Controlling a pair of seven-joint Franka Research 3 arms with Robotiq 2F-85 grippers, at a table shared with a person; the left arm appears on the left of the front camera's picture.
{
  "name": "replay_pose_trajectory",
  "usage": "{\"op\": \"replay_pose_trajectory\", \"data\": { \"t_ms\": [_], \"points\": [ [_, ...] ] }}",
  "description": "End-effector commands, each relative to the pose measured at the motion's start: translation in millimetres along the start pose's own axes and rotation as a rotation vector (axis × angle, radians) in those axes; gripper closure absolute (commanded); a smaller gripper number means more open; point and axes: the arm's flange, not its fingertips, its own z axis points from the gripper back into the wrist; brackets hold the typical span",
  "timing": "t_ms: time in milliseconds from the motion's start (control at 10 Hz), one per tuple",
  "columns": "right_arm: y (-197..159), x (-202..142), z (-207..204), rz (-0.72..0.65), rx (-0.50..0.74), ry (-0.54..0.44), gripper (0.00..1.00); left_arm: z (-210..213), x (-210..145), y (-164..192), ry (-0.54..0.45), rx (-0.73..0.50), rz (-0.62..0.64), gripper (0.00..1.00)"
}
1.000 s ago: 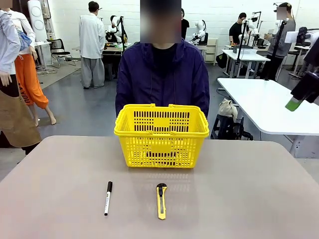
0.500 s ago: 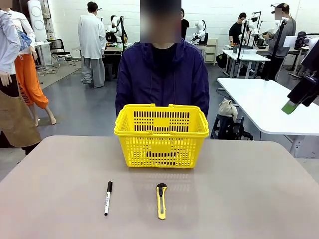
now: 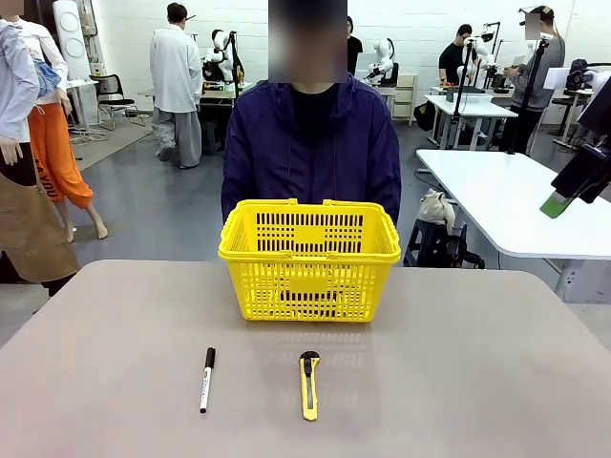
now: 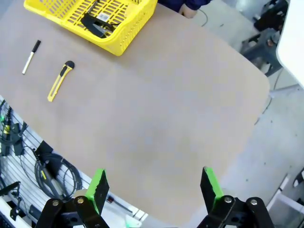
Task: Place the items the person wants into the basket.
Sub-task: Pick up the item the person points to and place it in the Market Basket.
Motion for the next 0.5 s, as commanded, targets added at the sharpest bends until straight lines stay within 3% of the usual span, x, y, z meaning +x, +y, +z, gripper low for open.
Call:
{"op": "replay_pose_trajectory", "data": {
  "t_ms": [0, 100, 400],
  "points": [
    [-2, -2, 0, -0.004, -0.006, 0.006, 0.0, 1, -1, 0, -0.018, -0.003, -0.018, 0.03],
    [0, 0, 0, 0.0, 0.0, 0.0, 0.0, 1, -1, 0, -0.018, -0.003, -0.018, 0.03],
    [-66, -81, 41, 0.119, 0.197, -0.221, 0.0, 1, -1, 0, -0.018, -0.003, -0.018, 0.03]
  ]
}}
